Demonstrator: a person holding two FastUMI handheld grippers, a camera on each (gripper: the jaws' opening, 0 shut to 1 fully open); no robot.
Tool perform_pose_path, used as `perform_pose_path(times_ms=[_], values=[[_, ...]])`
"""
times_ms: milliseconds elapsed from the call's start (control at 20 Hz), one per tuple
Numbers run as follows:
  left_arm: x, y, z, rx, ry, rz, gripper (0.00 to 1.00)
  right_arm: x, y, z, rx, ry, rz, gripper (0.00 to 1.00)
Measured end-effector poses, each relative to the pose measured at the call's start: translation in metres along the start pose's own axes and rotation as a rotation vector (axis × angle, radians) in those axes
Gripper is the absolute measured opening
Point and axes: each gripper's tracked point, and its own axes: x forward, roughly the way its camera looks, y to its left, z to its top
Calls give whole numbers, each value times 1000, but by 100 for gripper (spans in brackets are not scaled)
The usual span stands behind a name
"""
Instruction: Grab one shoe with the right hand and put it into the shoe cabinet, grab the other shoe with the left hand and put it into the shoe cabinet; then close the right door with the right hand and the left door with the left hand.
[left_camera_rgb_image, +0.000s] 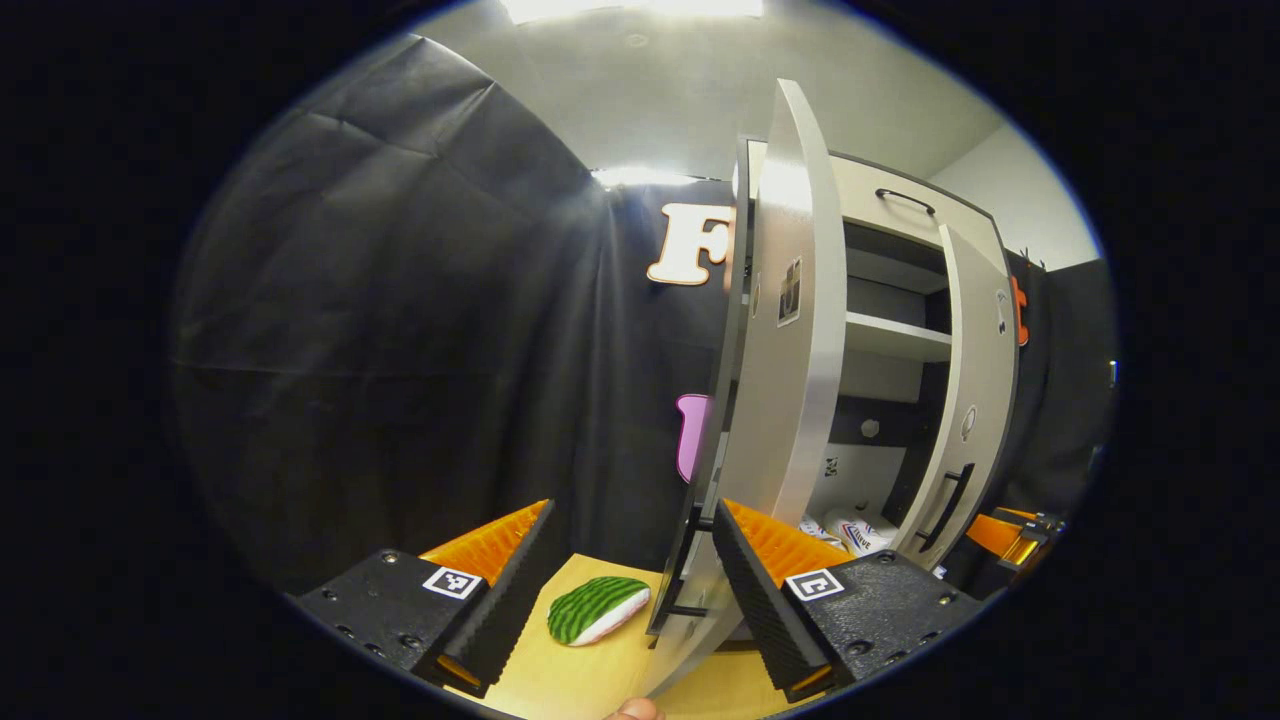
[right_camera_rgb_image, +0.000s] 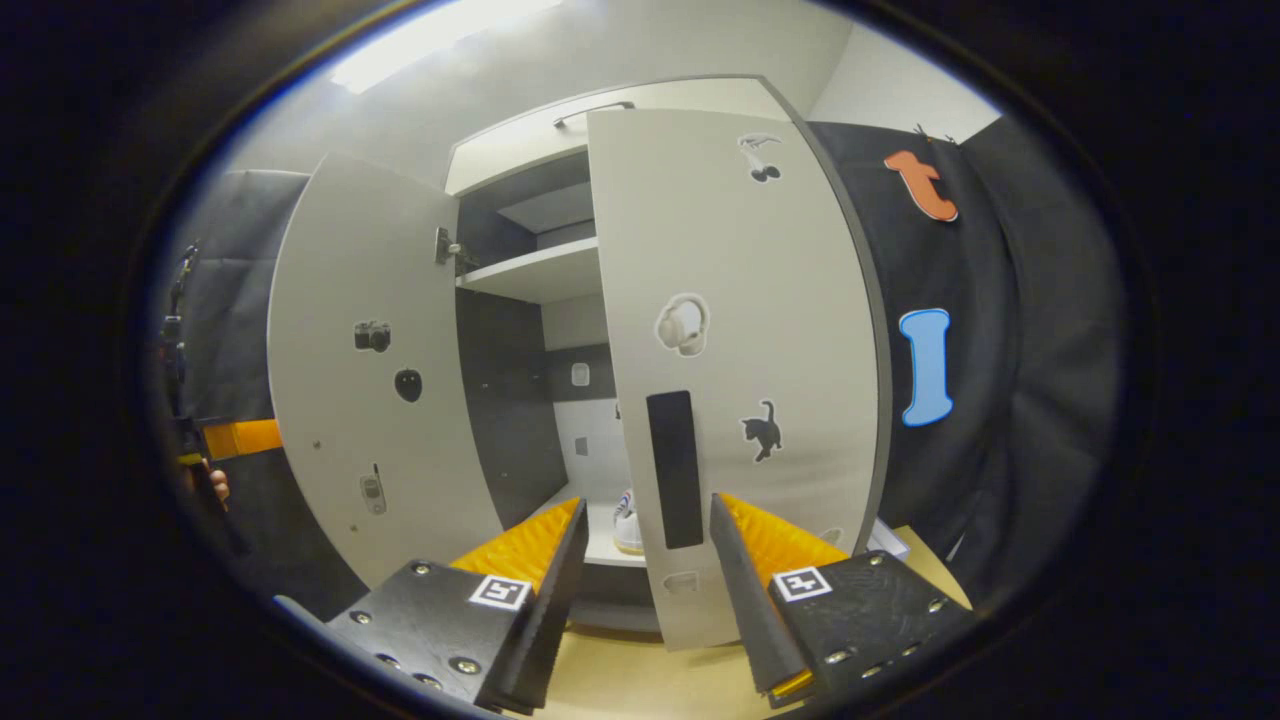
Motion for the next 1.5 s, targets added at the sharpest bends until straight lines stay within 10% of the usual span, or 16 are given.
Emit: perform_pose_path(times_ms=[1500], values=[[-2,-37,-2,-9,38,-224,94,-24,-46,-1,29,-8,-83,73]])
